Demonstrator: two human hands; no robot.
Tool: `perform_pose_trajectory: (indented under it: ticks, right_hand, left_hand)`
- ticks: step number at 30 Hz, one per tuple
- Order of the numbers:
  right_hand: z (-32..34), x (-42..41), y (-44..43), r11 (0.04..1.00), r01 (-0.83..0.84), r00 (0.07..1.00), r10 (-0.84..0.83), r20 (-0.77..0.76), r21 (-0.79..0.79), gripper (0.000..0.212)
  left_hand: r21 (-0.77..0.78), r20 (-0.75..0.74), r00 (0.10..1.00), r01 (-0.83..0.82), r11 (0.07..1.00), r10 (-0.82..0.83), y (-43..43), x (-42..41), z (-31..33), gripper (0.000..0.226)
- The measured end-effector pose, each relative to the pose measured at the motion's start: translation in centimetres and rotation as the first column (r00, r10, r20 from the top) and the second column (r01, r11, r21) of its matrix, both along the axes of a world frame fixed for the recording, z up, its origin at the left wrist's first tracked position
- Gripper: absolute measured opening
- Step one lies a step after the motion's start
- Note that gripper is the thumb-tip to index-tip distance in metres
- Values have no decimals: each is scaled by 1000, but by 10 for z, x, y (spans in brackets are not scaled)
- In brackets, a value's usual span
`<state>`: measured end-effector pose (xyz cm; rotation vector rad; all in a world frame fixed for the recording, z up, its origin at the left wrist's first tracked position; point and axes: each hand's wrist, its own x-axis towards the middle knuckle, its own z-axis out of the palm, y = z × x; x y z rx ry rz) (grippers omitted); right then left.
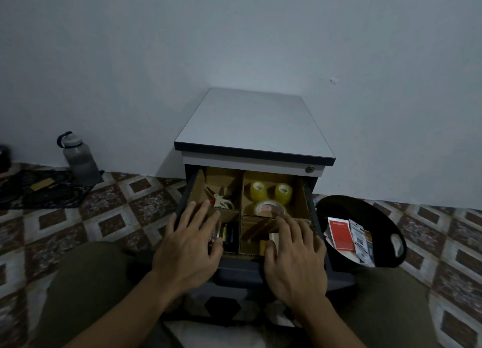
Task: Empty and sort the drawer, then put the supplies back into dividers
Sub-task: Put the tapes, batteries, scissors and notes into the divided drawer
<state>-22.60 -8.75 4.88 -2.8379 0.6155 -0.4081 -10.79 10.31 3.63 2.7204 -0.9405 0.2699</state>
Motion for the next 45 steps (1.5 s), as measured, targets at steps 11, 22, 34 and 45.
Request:
perform_pose_trajectory:
  ticks: [11,22,34,45]
  right_hand:
    - [-1,50,-31,999,-22,995,25,99,-33,61]
    - [10,93,-77,963,-269,947,264,184,5,86]
    - [20,92,-101,942,-313,949,303,-92,-122,122]
    - [44,119,-107,961,-123,986,91,-138,-249,145]
  left_hand:
    - [-36,36,999,8,999,-6,-30,52,4,65]
    - [-178,94,983,171,969,-156,-54,111,13,77]
    - [38,70,968,241,970,-243,-33,124,26,110]
    - [141,197,980,-9,990,-20,-52,141,62,153]
